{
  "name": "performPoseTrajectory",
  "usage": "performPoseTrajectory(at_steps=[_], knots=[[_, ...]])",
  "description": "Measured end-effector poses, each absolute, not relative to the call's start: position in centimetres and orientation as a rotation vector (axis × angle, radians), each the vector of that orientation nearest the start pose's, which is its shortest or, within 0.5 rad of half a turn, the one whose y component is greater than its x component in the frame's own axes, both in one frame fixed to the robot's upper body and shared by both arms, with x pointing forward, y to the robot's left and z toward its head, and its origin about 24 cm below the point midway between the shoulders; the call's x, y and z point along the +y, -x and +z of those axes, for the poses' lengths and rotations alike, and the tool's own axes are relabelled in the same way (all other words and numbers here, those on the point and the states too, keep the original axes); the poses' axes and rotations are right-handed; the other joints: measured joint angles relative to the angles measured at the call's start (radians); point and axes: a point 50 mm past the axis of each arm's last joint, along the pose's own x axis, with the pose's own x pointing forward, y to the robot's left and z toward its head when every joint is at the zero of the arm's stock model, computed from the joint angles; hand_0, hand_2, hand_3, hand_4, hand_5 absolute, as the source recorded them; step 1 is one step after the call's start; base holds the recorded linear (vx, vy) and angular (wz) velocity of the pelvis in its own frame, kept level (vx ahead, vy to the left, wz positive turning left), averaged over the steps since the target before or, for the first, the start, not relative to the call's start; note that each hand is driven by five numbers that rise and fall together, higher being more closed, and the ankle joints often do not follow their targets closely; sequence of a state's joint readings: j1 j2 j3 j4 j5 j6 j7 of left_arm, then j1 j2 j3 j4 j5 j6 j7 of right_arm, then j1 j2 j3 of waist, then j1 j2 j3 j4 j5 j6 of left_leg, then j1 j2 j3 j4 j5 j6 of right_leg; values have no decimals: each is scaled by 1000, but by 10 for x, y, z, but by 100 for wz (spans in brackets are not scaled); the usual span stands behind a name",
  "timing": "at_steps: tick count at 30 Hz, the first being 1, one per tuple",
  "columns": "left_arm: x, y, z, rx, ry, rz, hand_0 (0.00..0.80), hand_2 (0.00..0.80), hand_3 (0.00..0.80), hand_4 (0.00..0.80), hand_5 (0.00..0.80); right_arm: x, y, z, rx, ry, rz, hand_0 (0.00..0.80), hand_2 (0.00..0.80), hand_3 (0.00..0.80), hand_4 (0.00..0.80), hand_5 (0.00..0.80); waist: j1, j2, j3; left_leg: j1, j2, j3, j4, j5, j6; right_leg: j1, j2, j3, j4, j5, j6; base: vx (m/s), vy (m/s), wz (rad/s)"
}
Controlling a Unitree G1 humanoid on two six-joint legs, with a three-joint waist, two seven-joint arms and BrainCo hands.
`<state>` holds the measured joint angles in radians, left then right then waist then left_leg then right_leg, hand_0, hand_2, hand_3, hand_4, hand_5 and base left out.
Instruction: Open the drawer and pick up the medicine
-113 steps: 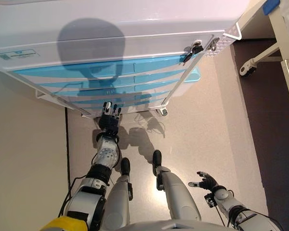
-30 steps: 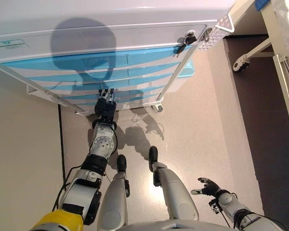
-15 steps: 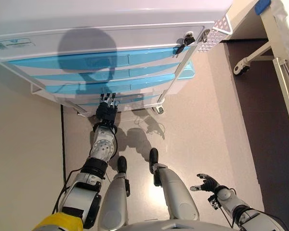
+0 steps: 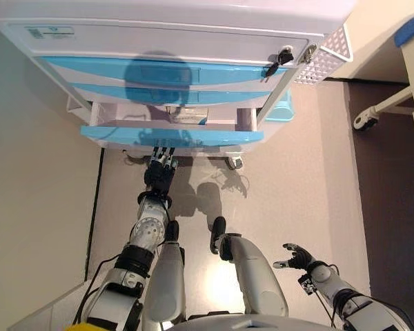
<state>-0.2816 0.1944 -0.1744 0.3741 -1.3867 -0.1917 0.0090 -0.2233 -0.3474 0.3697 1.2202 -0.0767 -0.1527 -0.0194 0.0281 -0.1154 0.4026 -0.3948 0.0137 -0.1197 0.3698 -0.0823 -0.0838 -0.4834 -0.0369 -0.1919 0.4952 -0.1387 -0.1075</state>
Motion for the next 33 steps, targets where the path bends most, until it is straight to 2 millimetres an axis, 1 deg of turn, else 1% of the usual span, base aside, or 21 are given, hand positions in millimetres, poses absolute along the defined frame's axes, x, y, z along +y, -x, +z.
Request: performPoseTrajectory(at_steps=[2, 3, 5, 8, 10, 11, 12, 13, 14, 15, 16, 17, 18, 19, 20, 22, 25, 27, 28, 29, 33], knots=[[159, -297, 27, 69, 1129, 35, 800, 800, 800, 800, 800, -242, -187, -122, 882, 621, 167, 0, 0, 0, 0, 0, 17, 2, 2, 3, 0, -12, 2, 2, -5, 15, -4, -15, 7, -11, -2, 9, -19, 21], [159, -291, 21, 88, 1131, 35, 800, 800, 800, 800, 800, -243, -186, -122, 884, 624, 169, 0, 0, 0, 0, 0, 17, 4, 2, 13, -1, -23, 2, 2, -5, 30, -4, -24, 8, -19, 0, 20, -19, 30], [158, -282, 13, 110, 1143, 36, 800, 800, 800, 800, 800, -244, -187, -122, 880, 628, 163, 0, 0, 0, 0, 0, 23, 6, 3, 22, -2, -27, 7, 0, -7, 45, -13, -44, 17, -32, -5, 22, -18, 36], [157, -272, 4, 129, 1129, 30, 800, 800, 800, 800, 800, -244, -185, -122, 883, 629, 159, 0, 0, 0, 0, 0, 54, 18, 10, 31, -10, -48, 10, -5, -4, 57, -26, -68, 37, -52, -7, 20, -24, 29], [162, -261, -4, 140, 1126, 56, 800, 800, 800, 800, 800, -245, -185, -122, 884, 626, 156, 0, 0, 0, 0, 0, 79, 32, 11, 34, -20, -68, 11, -6, -6, 72, -41, -94, 60, -76, -6, 63, -39, 43], [164, -257, -6, 137, 1134, 66, 800, 800, 800, 800, 800, -246, -183, -123, 890, 620, 147, 0, 0, 0, 0, 0, 84, 41, 12, 35, -28, -86, 20, -7, -7, 84, -55, -116, 68, -88, -10, 12, -9, 58], [165, -256, -7, 137, 1135, 73, 800, 800, 800, 800, 800, -247, -182, -123, 891, 619, 140, 0, 0, 0, 0, 0, 87, 49, 14, 34, -31, -95, 24, -7, -7, 91, -57, -127, 71, -93, -8, 84, -39, 64], [171, -251, -8, 126, 1136, 88, 800, 800, 800, 800, 800, -250, -180, -123, 899, 611, 123, 0, 0, 0, 0, 0, 103, 56, 14, 37, -42, -111, 32, -7, -12, 98, -70, -138, 92, -111, -10, 6, -18, 59], [175, -250, -5, 94, 1141, 88, 800, 800, 800, 800, 800, -254, -178, -123, 904, 616, 118, 0, 0, 0, 0, 0, 108, 62, 13, 42, -47, -114, 40, -12, -5, 101, -75, -144, 102, -123, -8, 88, -51, 63], [186, -250, 11, -8, 1150, 72, 800, 800, 800, 800, 800, -257, -176, -123, 913, 620, 112, 0, 0, 0, 0, 0, 143, 76, 12, 35, -55, -121, 44, -13, -5, 104, -84, -151, 120, -138, -7, 13, -13, 59], [196, -253, 29, -119, 1145, 56, 800, 800, 800, 800, 800, -260, -170, -124, 930, 627, 107, 0, 0, 0, 0, 0, 151, 90, 7, 45, -63, -137, 49, -12, -5, 117, -92, -167, 122, -146, -6, 11, -6, 53], [202, -253, 36, -164, 1137, 52, 800, 800, 800, 800, 800, -261, -171, -124, 929, 628, 106, 0, 0, 0, 0, 0, 161, 100, 4, 47, -66, -141, 50, -12, -4, 123, -94, -172, 124, -149, -4, 12, -6, 56], [213, -253, 49, -241, 1109, 45, 800, 800, 800, 800, 800, -262, -171, -124, 929, 635, 106, 0, 0, 0, 0, 0, 162, 115, -5, 52, -72, -154, 55, -12, -3, 136, -95, -175, 125, -155, 0, 22, -4, 47], [221, -253, 55, -277, 1087, 46, 800, 800, 800, 800, 800, -263, -173, -122, 922, 641, 102, 0, 0, 0, 0, 0, 167, 131, -16, 53, -77, -158, 62, -12, -3, 144, -96, -175, 125, -158, 4, 23, -1, 44], [228, -250, 55, -291, 1076, 65, 800, 800, 800, 800, 800, -265, -175, -121, 916, 649, 96, 0, 0, 0, 0, 0, 175, 145, -25, 52, -81, -158, 64, -12, -4, 147, -99, -175, 126, -160, 7, 20, 6, 24], [230, -249, 55, -297, 1075, 75, 800, 800, 800, 800, 800, -266, -176, -120, 914, 649, 87, 0, 0, 0, 0, 0, 182, 156, -34, 54, -89, -156, 65, -12, -4, 148, -107, -172, 129, -161, 14, 9, 2, 6], [232, -243, 47, -272, 1074, 101, 800, 800, 800, 800, 800, -263, -176, -121, 913, 642, 89, 0, 0, 0, 0, 0, 181, 144, -44, 53, -95, -154, 67, -14, -5, 149, -113, -172, 128, -162, 25, 9, 4, 3], [238, -236, 34, -241, 1076, 155, 800, 800, 800, 800, 800, -262, -174, -122, 918, 639, 91, 0, 0, 0, 0, 0, 182, 130, -62, 52, -98, -152, 67, -16, -8, 148, -115, -168, 125, -162, 31, -31, 17, -1], [241, -231, 27, -223, 1081, 192, 800, 800, 800, 800, 800, -262, -169, -125, 930, 637, 91, 0, 0, 0, 0, 0, 182, 121, -74, 49, -102, -152, 71, -14, -9, 147, -117, -164, 126, -158, 32, 0, 0, 0], [241, -229, 21, -202, 1082, 210, 800, 800, 800, 800, 800, -262, -166, -126, 939, 636, 90, 0, 0, 0, 0, 0, 182, 115, -83, 49, -104, -151, 71, -26, -2, 148, -119, -163, 126, -163, 37, 81, -28, -1], [244, -221, 7, -145, 1079, 258, 800, 800, 800, 800, 800, -265, -153, -131, 973, 634, 83, 0, 0, 0, 0, 0, 182, 100, -107, 34, -108, -144, 74, -28, 1, 135, -124, -161, 125, -164, 41, 0, 0, 0]])
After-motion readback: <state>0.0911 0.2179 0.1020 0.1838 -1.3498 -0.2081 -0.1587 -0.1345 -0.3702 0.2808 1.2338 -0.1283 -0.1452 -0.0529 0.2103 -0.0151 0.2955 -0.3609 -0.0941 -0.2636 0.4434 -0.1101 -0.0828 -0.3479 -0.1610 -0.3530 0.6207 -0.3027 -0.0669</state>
